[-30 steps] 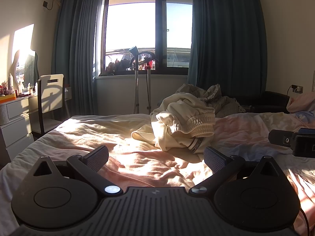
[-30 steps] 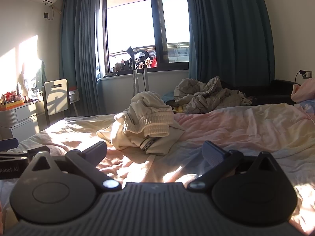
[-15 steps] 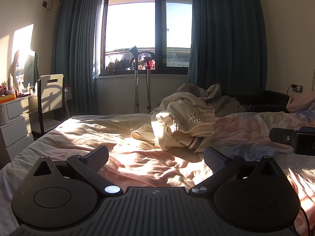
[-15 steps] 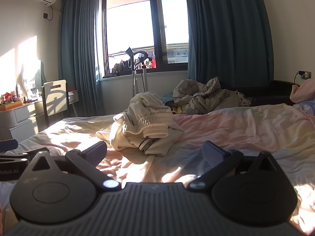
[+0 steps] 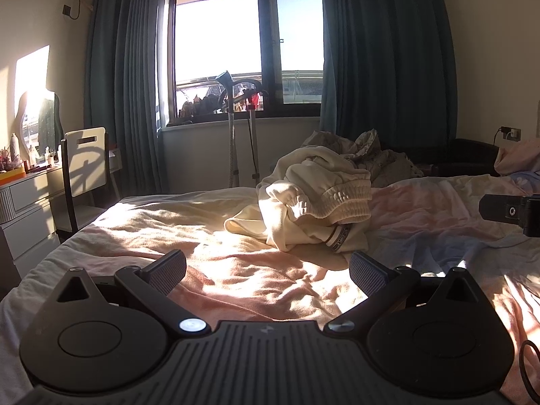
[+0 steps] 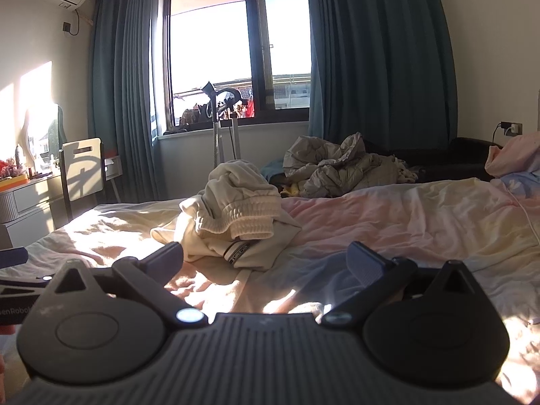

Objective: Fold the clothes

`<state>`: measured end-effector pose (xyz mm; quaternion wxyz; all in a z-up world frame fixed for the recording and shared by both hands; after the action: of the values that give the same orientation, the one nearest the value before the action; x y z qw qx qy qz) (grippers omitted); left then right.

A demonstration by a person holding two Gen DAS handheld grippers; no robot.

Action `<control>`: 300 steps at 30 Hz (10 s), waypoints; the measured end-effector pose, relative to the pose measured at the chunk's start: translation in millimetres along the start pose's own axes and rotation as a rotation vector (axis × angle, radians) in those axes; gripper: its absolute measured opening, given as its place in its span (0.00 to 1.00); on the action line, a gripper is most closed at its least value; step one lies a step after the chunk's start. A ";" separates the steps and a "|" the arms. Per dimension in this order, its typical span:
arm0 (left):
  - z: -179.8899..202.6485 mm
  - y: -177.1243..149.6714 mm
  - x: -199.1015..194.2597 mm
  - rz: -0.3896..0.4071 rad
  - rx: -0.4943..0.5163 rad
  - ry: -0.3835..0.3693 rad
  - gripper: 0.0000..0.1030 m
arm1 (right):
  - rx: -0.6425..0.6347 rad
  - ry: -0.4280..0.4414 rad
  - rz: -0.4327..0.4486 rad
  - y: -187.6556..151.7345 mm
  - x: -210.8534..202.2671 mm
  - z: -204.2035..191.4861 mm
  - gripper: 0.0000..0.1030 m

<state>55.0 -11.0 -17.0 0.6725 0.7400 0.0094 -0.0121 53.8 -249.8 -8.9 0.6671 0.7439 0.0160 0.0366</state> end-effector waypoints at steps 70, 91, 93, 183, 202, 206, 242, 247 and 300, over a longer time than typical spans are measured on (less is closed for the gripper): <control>-68.8 -4.7 70.8 0.084 -0.284 0.090 0.08 | -0.080 0.359 -0.345 -116.1 79.0 -90.3 0.85; -138.1 -11.9 105.6 0.095 -0.546 0.242 0.07 | 0.160 0.257 -0.084 -72.7 122.2 -89.7 0.01; -139.3 -13.6 106.4 0.086 -0.548 0.243 0.07 | 0.178 0.240 -0.058 -60.6 121.1 -77.6 0.01; -428.7 -17.5 249.4 -0.177 -0.354 0.342 0.07 | 0.239 0.923 -0.367 -130.0 140.9 -422.8 0.11; -419.3 1.1 117.2 -0.149 -0.277 0.473 0.80 | 0.110 0.854 -0.318 -51.6 112.6 -354.8 0.52; -367.8 31.6 80.7 -0.118 -0.218 0.439 0.80 | 0.090 0.770 -0.258 -22.4 90.3 -294.9 0.52; -27.1 -5.4 86.0 -0.101 -0.200 0.069 0.80 | 0.283 0.215 -0.276 -17.9 168.6 -4.1 0.52; -39.5 -22.6 102.4 -0.087 -0.180 0.072 0.80 | 0.332 0.177 -0.358 -20.2 292.9 -23.5 0.55; -38.2 -22.0 50.8 -0.021 -0.277 0.022 0.80 | 0.510 0.125 -0.413 -65.5 72.1 28.3 0.42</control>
<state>105.4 29.0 -36.7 0.7680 0.6399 0.0260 -0.0096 129.5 -265.5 -74.6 0.4503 0.8643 0.2161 -0.0588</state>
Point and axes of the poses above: each gripper's, at about its wrist camera, not at the fingertips, and x roughly the way its jaws point, z to its right, y to its top, the point moved 3 cm from there along x, roughly the way its jaws point, and after that the axes turned 15 degrees about z, right-handed, at the moved point
